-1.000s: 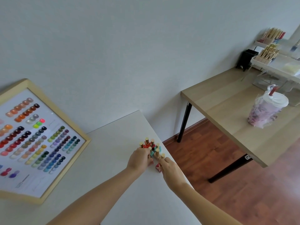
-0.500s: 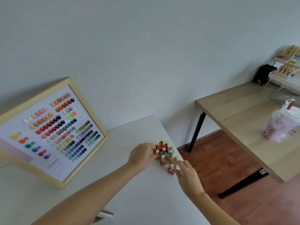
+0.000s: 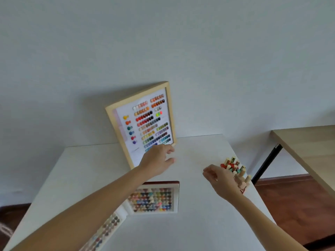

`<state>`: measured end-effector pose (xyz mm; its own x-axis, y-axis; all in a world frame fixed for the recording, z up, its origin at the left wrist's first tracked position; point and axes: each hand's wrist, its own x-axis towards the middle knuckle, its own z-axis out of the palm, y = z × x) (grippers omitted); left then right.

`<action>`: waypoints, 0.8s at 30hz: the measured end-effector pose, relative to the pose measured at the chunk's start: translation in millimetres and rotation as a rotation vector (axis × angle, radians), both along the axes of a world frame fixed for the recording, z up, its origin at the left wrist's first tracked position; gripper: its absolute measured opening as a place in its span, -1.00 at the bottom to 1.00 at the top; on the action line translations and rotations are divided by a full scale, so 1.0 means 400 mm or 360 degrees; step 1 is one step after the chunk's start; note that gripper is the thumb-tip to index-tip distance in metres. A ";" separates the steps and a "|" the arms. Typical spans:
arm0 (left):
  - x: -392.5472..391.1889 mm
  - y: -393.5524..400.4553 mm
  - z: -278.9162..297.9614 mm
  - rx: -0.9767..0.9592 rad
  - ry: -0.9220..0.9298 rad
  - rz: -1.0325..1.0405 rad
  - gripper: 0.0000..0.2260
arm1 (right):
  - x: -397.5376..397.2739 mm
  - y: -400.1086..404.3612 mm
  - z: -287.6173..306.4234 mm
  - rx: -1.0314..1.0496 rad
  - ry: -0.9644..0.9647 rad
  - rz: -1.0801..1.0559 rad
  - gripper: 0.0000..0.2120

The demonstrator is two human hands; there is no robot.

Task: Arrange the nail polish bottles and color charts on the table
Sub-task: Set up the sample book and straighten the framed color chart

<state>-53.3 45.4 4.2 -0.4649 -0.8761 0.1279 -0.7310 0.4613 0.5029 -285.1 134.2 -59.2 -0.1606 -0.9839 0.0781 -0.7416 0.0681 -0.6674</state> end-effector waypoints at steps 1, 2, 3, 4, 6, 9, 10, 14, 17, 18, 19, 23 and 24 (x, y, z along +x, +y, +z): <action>0.049 0.014 0.006 0.0015 0.0019 0.0035 -0.68 | 0.035 -0.002 0.018 -0.0009 -0.0025 0.0038 -0.89; 0.098 0.029 0.011 0.0023 0.0039 0.0068 -0.68 | 0.070 -0.003 0.035 -0.0019 -0.0046 0.0073 -0.88; 0.146 0.044 0.014 0.0025 0.0050 0.0102 -0.68 | 0.104 -0.004 0.049 -0.0024 -0.0060 0.0108 -0.83; 0.194 0.061 0.016 0.0028 0.0049 0.0139 -0.68 | 0.140 -0.003 0.064 -0.0022 -0.0065 0.0150 -0.77; 0.283 0.096 0.013 0.0049 0.0044 0.0220 -0.66 | 0.207 -0.001 0.090 -0.0016 -0.0068 0.0247 -0.66; 0.399 0.158 0.001 0.0097 0.0026 0.0275 -0.64 | 0.289 0.007 0.117 0.0016 -0.0041 0.0395 -0.67; 0.433 0.179 -0.005 0.0120 -0.0005 0.0278 -0.63 | 0.312 0.010 0.120 0.0056 -0.0031 0.0448 -0.73; 0.534 0.249 -0.037 0.0307 -0.0107 0.0316 -0.69 | 0.371 0.020 0.122 0.0233 0.0165 0.0625 -0.84; 0.572 0.286 -0.065 0.0367 -0.0152 0.0327 -0.83 | 0.377 0.029 0.125 0.0235 0.0302 0.0646 -0.83; 0.579 0.295 -0.073 0.0365 -0.0182 0.0341 -0.85 | 0.375 0.030 0.124 0.0229 0.0327 0.0650 -0.83; 0.586 0.303 -0.081 0.0361 -0.0201 0.0359 -0.86 | 0.375 0.031 0.121 0.0230 0.0358 0.0659 -0.83; 0.588 0.315 -0.096 0.0308 -0.0247 0.0396 -0.81 | 0.360 0.009 0.103 0.0228 0.0479 0.0690 -0.87; 0.584 0.316 -0.096 0.0297 -0.0258 0.0410 -0.80 | 0.355 0.001 0.100 0.0218 0.0509 0.0702 -0.87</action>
